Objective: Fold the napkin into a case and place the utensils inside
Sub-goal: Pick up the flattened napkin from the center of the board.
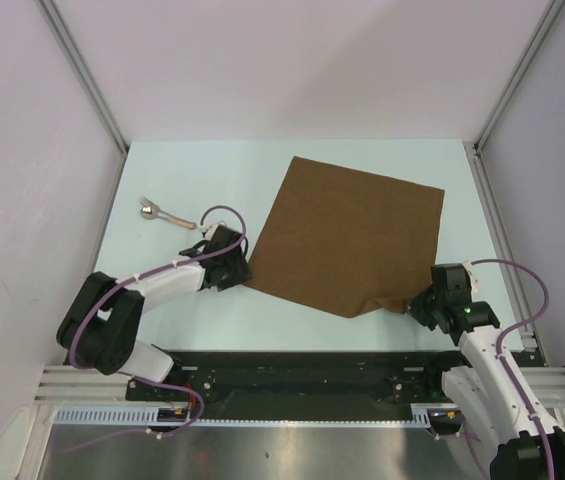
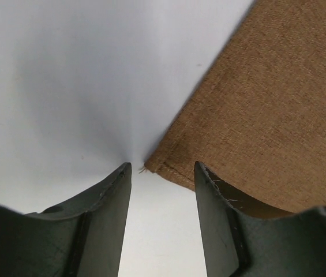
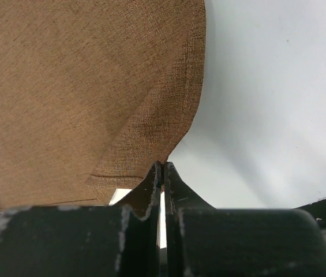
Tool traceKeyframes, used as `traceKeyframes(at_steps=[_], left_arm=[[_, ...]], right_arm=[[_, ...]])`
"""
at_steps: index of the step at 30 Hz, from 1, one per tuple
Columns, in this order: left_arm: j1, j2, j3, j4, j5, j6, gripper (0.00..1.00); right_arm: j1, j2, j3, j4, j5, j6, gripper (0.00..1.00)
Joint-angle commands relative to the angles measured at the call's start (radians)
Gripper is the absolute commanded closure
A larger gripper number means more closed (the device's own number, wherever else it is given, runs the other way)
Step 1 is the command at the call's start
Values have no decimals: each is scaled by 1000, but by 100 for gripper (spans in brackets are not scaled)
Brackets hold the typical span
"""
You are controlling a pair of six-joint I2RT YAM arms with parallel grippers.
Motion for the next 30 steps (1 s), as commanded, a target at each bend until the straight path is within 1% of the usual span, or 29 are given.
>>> traceKeyframes(at_steps=[1,3,5,6,11,12,15,18,20,21,23,24,27,28,30], left_arm=[[-26,46,20,-12,-35,-51,50],[-29,47,11,-9,-32,-63,55],[-29,43,-3,0,-37,-68,58],[-30,43,-6,0,-53,-71,63],[-29,52,2,11,-95,-43,72],[-29,53,3,17,-92,-33,79],[-29,47,11,29,-77,-20,95],[-27,5,-12,54,-58,3,100],[-30,-49,-29,51,-52,21,100],[-32,-118,-47,39,-52,29,100],[-41,-193,-69,23,-41,55,100],[-41,-277,-89,-7,-41,58,100],[-43,-388,-129,-66,-24,52,100],[-44,-452,-136,-79,-21,46,100],[-44,-500,-161,-110,-12,23,100]], right_arm=[[2,-25,27,-9,-5,-15,100],[2,-31,36,-15,3,-15,100],[0,-33,38,-17,7,-16,100],[2,-33,39,-17,4,-16,100],[2,-31,36,-8,-8,-26,100],[2,-34,36,-8,-11,-29,100],[2,-40,41,-11,-19,-42,100],[2,-56,53,-29,-29,-65,100],[4,-74,71,-64,-37,-91,100],[4,-83,79,-83,-42,-98,100],[2,-121,111,-144,-42,-107,100],[4,-134,123,-166,-40,-107,100],[5,-196,140,-215,-95,-83,100],[4,-209,142,-224,-103,-79,100],[5,-235,142,-258,-120,-66,100]])
